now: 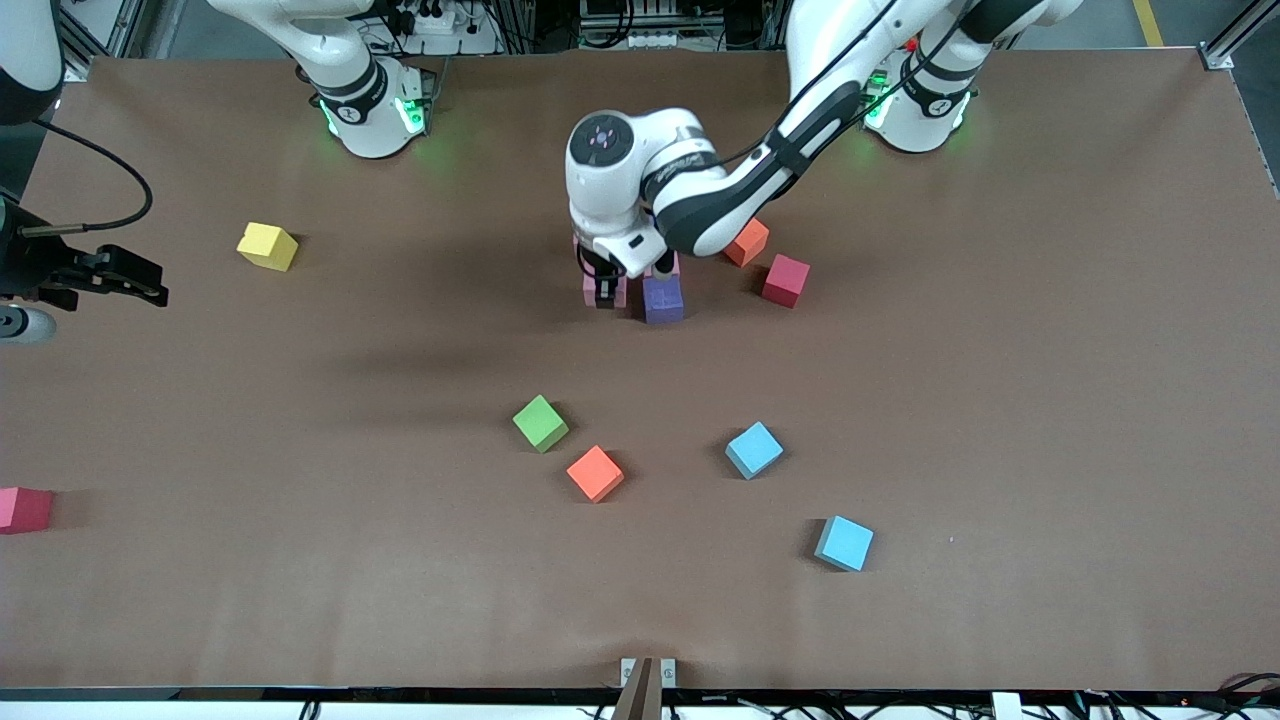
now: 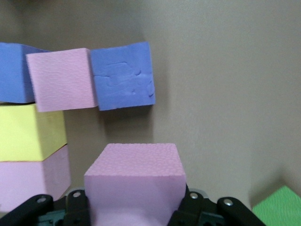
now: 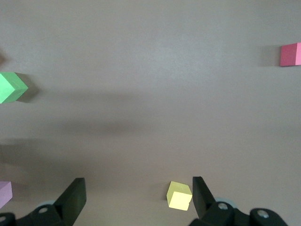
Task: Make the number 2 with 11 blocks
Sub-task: 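Carry the pink cube to the cube row with the left gripper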
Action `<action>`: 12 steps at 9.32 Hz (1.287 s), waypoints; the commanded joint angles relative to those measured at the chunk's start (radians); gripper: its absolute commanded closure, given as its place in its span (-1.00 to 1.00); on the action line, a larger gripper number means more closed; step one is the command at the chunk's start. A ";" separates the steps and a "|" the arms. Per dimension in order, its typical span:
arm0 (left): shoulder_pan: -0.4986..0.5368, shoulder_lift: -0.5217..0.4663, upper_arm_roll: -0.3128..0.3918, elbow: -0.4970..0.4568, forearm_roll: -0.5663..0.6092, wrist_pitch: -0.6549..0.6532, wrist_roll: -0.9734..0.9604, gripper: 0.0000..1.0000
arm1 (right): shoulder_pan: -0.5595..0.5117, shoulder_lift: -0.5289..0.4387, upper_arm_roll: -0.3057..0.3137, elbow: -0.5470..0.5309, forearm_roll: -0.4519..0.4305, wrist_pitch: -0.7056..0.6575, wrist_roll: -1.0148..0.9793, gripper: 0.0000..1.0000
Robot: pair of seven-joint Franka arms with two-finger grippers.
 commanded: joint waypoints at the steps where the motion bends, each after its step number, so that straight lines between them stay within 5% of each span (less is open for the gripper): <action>1: -0.024 0.048 0.049 0.065 -0.034 -0.023 -0.036 1.00 | 0.003 0.009 0.000 0.022 0.001 -0.016 0.015 -1.00; 12: -0.023 0.096 0.023 0.029 -0.074 -0.014 0.022 1.00 | 0.003 0.011 0.000 0.022 0.001 -0.014 0.015 -1.00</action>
